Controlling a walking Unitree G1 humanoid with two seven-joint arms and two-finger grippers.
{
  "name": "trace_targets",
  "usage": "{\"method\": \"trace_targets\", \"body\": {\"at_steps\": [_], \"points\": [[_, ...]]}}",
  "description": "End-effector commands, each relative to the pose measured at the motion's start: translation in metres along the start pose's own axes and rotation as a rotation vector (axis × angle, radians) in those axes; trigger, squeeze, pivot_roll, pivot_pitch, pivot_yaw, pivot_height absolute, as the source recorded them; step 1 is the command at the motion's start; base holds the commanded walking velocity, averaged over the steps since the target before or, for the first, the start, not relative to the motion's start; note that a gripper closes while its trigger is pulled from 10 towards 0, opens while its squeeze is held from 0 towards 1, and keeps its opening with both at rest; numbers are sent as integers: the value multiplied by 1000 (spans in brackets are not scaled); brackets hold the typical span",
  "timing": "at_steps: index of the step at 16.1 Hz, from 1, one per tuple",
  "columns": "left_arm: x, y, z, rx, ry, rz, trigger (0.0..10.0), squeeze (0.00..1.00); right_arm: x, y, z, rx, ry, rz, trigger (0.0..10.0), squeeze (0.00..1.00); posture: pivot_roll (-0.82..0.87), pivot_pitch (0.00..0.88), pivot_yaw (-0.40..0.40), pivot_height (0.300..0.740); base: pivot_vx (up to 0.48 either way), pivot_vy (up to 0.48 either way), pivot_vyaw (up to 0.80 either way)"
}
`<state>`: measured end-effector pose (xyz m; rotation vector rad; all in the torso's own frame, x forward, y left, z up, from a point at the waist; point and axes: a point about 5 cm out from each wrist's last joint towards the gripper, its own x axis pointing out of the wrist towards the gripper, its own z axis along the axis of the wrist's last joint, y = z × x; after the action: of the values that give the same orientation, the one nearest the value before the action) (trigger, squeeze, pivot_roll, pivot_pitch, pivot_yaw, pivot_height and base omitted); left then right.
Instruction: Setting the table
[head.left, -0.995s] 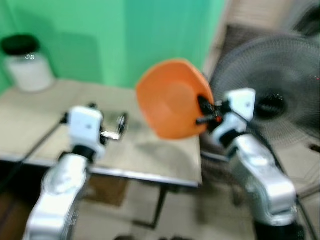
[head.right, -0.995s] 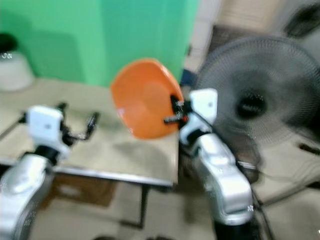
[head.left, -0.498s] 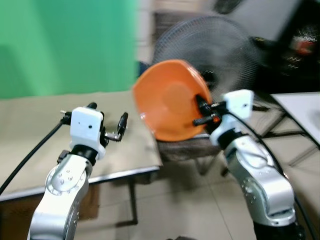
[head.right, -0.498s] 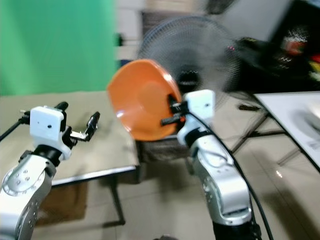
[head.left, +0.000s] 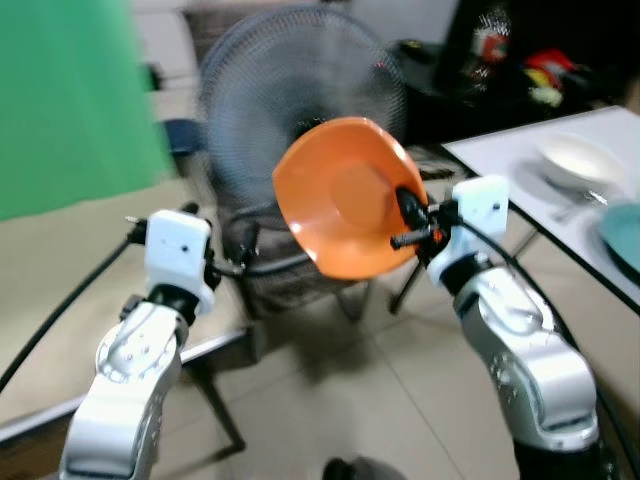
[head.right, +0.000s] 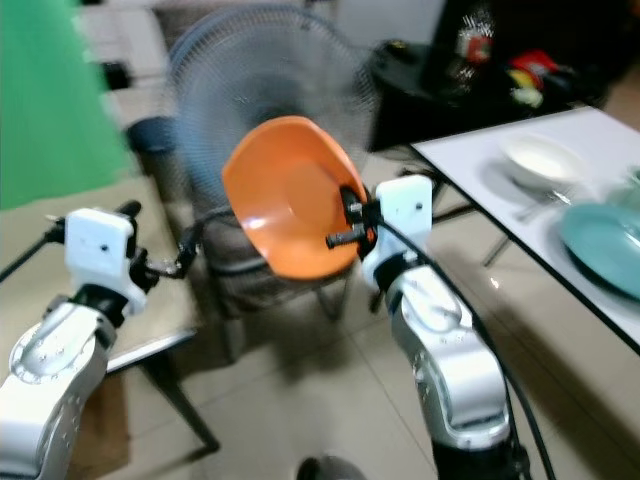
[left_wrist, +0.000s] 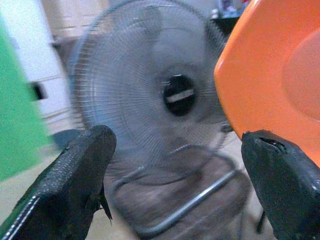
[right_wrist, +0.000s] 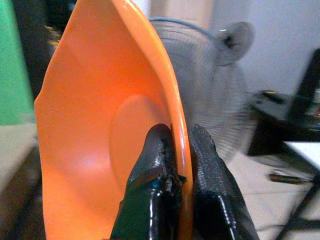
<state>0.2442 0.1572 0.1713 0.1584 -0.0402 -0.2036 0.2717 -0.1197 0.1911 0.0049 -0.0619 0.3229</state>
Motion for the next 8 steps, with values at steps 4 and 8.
{"method": "trace_targets", "body": {"at_steps": [4, 8], "points": [[0, 4, 2, 15, -10, 12, 10000, 0, 3, 0, 12, 8, -54, 2, 10000, 0, 58, 0, -55, 740, 0, 0, -753], [2, 3, 1, 11, -10, 15, 10000, 0, 3, -2, 13, 35, -52, 2, 10000, 0, 49, 0, -63, 740, 0, 0, -756]]}}
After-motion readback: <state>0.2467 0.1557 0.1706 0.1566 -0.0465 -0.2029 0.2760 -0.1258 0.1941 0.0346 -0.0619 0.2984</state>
